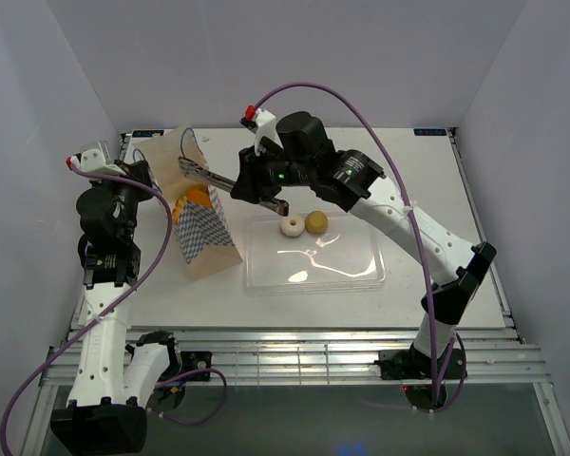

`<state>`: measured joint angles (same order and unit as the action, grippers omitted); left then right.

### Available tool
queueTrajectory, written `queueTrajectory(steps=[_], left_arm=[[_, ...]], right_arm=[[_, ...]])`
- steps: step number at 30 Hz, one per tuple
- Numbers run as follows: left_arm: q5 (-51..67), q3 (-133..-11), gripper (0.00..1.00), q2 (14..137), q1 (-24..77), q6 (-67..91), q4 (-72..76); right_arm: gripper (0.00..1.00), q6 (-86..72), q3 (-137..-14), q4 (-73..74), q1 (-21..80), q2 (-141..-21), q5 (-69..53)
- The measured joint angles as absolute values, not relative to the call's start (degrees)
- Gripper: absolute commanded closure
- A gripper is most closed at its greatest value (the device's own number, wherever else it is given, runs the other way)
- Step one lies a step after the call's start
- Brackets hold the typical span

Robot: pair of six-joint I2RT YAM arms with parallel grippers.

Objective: Place the fake bread into the paper bag

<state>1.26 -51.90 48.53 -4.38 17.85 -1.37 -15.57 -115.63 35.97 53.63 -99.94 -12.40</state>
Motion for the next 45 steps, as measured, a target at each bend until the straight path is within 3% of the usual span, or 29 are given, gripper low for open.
queueTrajectory(steps=[6,15,22,26,31,38,45], left_arm=[[1.3,-51.9,0.95,48.5,-4.4,17.8,-1.4],[1.2,-51.9,0.95,48.6,-4.4,17.8,-1.4],[1.3,-51.9,0.85,48.8,-4.4,17.8,-1.5],[1.3,-51.9,0.84,48.8,-4.4,17.8,-1.5],[1.2,-51.9,0.81,48.8,-4.4,17.8,-1.4],[1.2,-51.9,0.76,48.8,-4.4,17.8,-1.5],[1.2,-51.9,0.76,48.8,-4.4,17.9,-1.5]], right_arm=[[0.69,-15.6,-112.2,35.7,53.6,-96.7,-12.9],[0.69,-16.1,-90.0,31.1,53.6,-76.2,-12.6],[0.66,-16.6,-75.1,29.3,51.4,-62.7,-3.6],[0.67,-17.4,-65.6,28.9,44.3,-56.3,2.6],[0.65,-17.7,-54.0,28.0,28.4,-51.7,5.5],[0.61,-17.4,-44.4,24.9,9.8,-53.6,2.0],[0.58,-17.3,-39.2,17.0,-0.3,-59.2,0.1]])
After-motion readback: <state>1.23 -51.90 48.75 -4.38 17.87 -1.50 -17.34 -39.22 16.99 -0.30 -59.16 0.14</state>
